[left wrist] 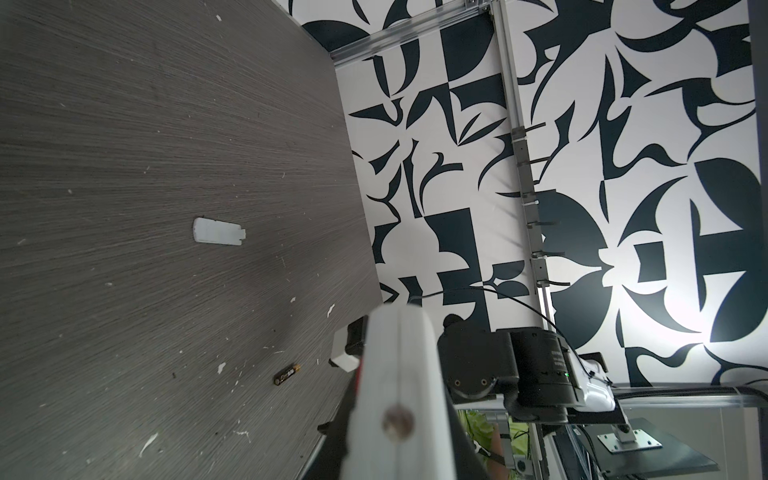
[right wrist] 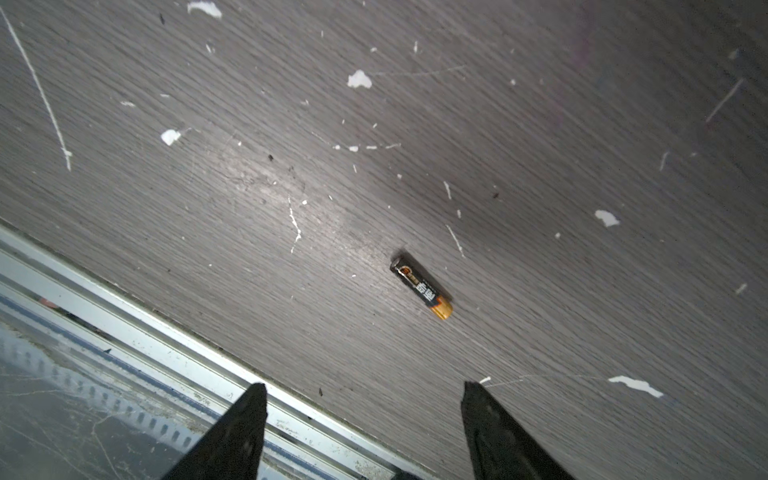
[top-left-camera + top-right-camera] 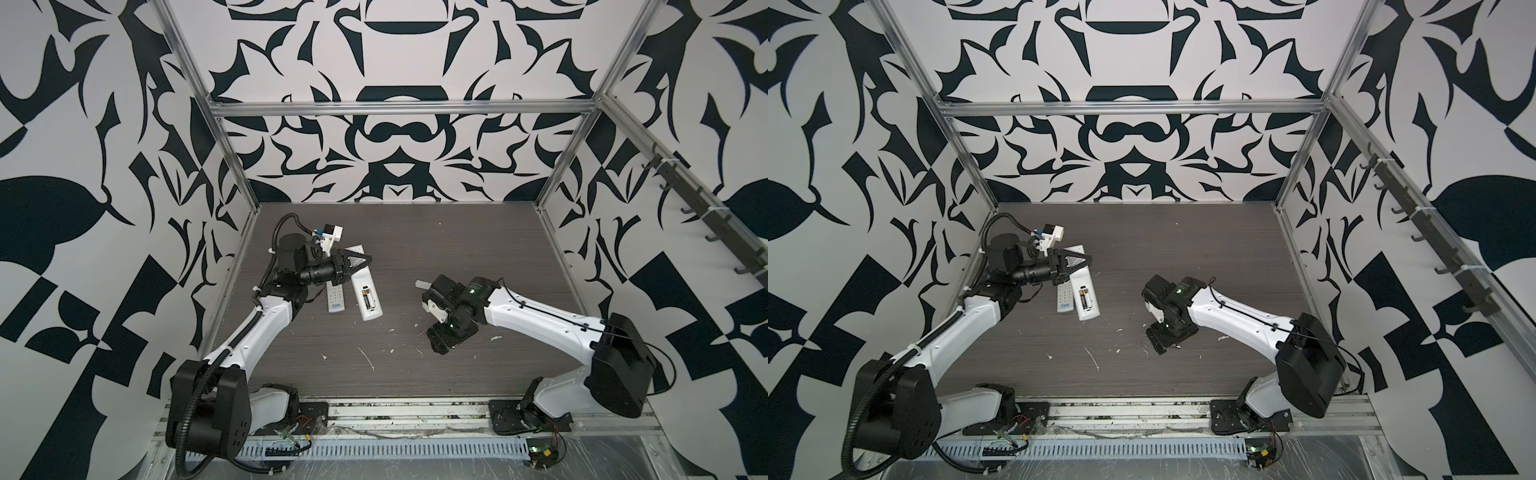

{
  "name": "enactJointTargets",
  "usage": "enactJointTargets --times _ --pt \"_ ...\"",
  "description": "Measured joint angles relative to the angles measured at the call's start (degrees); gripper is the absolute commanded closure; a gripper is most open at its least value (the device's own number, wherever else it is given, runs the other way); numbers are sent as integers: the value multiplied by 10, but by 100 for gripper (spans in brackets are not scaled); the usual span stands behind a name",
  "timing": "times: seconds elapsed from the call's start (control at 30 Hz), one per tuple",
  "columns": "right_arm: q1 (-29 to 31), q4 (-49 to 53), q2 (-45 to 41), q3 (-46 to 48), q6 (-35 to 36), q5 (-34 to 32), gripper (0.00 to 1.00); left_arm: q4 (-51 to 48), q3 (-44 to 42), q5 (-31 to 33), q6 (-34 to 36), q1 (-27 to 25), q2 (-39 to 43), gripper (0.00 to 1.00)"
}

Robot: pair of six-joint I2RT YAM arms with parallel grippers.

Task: Load the batteries into the remote control
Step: 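Lower the open right gripper over the second AA battery on the table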

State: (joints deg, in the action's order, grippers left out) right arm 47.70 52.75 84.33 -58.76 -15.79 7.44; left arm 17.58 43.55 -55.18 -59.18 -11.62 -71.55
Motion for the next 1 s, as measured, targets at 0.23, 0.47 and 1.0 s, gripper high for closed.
enactJointTargets --times 0.23,0.47,1.0 --pt "0 -3 50 0 21 -9 24 94 -23 -6 -56 7 -37 100" --pt "-5 -3 70 -3 27 -28 26 159 -31 -9 -100 15 -59 100" --pt "-26 -27 141 -4 37 -34 41 189 -31 -23 -116 27 -73 100"
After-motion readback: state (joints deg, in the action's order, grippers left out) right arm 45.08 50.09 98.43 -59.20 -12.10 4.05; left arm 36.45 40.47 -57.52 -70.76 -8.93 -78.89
